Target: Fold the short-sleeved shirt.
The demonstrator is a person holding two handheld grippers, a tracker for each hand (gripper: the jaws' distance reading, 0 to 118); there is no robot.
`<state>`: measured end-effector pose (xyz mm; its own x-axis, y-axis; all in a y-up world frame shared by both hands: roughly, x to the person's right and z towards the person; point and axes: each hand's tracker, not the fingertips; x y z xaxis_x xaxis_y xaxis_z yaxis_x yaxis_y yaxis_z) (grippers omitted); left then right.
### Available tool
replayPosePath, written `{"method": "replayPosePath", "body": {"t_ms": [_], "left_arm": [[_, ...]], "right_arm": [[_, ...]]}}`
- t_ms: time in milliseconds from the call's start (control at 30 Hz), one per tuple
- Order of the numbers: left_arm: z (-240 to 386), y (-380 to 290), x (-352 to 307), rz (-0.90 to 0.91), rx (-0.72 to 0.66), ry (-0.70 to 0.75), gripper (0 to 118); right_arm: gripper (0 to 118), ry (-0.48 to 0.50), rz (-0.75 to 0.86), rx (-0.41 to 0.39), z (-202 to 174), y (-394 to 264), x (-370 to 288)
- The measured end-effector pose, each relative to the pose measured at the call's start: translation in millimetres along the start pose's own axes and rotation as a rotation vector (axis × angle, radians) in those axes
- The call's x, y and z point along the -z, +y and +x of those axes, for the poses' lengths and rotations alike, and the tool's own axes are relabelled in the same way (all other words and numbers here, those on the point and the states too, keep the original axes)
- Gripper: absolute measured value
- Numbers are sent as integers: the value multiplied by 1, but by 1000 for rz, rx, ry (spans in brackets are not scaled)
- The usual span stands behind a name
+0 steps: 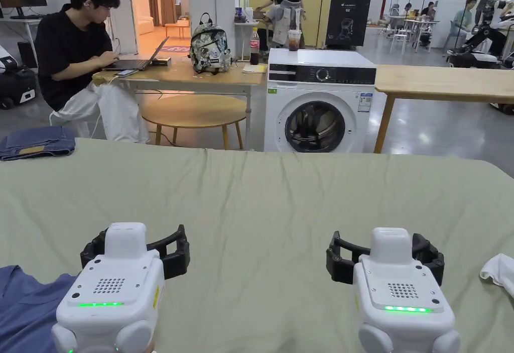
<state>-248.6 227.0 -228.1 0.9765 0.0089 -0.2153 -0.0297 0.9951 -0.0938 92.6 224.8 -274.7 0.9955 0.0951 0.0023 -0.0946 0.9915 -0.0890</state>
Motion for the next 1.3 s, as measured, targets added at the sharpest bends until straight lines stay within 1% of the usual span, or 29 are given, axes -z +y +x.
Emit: {"method": "replayPosePath", "body": {"t_ms": [200,267,300,367,433,500,533,567,600,633,667,767,833,900,933,967,1000,1033,1067,1100,1133,1200,1267,1300], "left_arm": [[-2,-2,1,-14,-2,0,104],[-5,-3,3,-29,-15,-6,104],[-7,-3,4,-37,-52,-22,104],[-11,-3,3,-38,-136,-34,104],[-19,-2,5,-46,-242,-49,104],[-25,0,7,-53,-336,-64,104],[-27,1,8,-49,-371,-67,104],[-27,2,7,-62,-382,-60,104],[-24,7,5,-36,-318,-44,104],[-16,12,3,-14,-206,-26,104],[-7,17,1,-3,-67,-12,104],[29,18,0,7,483,34,103],[42,10,0,42,763,56,103],[49,4,-2,73,956,76,102],[51,1,-2,86,1035,80,102],[52,-1,-2,95,1090,83,102],[53,-1,-5,108,1137,96,102],[53,-1,-6,110,1156,101,102],[52,-1,-6,101,1139,96,102],[52,2,-7,95,1121,94,102],[48,5,-6,72,1047,90,102],[43,13,-7,27,840,56,102],[35,23,-8,-14,581,7,102],[29,25,-10,-28,443,-33,102]], "right_arm": [[118,-11,-31,-56,-4,-5,4],[118,-15,-51,-47,-2,-6,7],[118,-9,-63,-9,1,-6,7],[118,14,-71,122,10,-5,6],[118,54,-69,330,24,-2,5],[118,39,-89,493,36,1,7],[118,37,-92,569,41,2,9],[118,27,-91,605,45,3,9],[118,4,-97,584,45,6,10],[118,-9,-101,521,42,10,12],[118,-14,-96,386,37,14,13],[118,-6,-7,-248,5,12,18],[118,-10,87,-609,-14,-1,14],[118,-18,163,-880,-24,-15,12],[118,-21,190,-986,-27,-21,12],[118,-26,211,-1044,-30,-23,6],[118,-30,229,-1086,-31,-26,5],[118,-37,238,-1101,-33,-27,4],[118,-36,252,-1115,-33,-29,3],[118,-37,249,-1099,-33,-25,-3],[118,-42,238,-1071,-36,-23,-5],[118,-30,174,-913,-38,-16,-7],[118,0,88,-683,-34,-8,-4],[118,21,33,-539,-31,-2,-4]]}}
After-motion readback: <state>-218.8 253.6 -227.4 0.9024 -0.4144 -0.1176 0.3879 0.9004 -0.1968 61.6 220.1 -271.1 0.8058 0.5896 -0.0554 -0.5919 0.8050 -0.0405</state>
